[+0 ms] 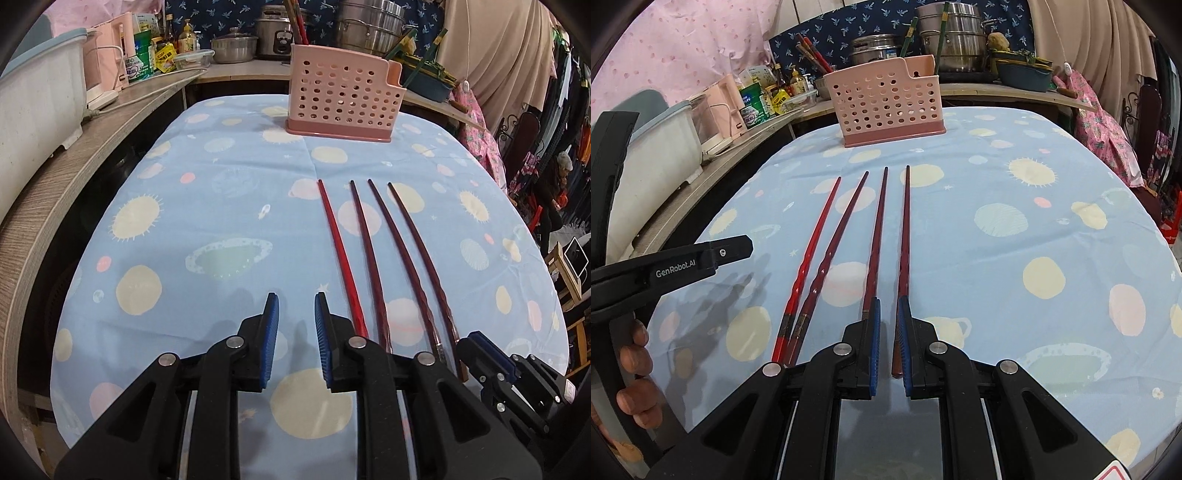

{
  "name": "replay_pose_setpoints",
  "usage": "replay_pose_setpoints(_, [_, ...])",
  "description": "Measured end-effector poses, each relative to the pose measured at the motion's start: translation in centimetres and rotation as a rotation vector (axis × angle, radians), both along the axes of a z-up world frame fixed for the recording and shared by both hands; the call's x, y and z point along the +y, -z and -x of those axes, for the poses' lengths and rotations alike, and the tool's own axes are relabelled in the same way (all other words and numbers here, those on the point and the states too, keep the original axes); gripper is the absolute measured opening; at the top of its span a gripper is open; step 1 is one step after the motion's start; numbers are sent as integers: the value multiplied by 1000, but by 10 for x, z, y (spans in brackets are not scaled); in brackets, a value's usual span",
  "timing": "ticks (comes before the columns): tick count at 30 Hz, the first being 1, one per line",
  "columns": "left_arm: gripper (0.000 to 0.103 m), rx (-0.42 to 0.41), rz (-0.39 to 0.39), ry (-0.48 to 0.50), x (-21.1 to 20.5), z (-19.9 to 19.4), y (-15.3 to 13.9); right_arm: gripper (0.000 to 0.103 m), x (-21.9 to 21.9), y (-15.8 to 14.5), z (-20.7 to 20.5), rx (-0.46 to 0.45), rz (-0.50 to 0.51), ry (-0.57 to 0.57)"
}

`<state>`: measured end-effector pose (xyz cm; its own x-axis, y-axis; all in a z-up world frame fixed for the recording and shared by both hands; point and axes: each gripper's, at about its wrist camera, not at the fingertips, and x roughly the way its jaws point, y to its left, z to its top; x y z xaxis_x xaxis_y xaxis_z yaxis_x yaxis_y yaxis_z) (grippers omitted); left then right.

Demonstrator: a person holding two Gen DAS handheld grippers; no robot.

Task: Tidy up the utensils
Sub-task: 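Grasp the last red chopstick with the left tool while the right grasps a dark red one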

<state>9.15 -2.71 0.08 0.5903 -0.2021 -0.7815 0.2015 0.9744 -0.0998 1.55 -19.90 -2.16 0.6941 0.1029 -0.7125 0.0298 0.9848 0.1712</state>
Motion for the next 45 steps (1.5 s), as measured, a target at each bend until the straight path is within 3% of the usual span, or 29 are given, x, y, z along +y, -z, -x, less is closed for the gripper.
replay_pose_setpoints(6, [25,12,-3,6,-1,2,5,11,-1,5,1,11,7,2])
replay_pose_setpoints(20, [26,35,-9,24,-5,6,12,8,-10,12,4,21,5,19])
replay_pose_setpoints(24, [37,41,-7,32,-9,11,14,8,-10,12,4,20,0,21])
replay_pose_setpoints(45, [37,72,-29,86,-33,23,28,8,-11,12,5,13,-8,23])
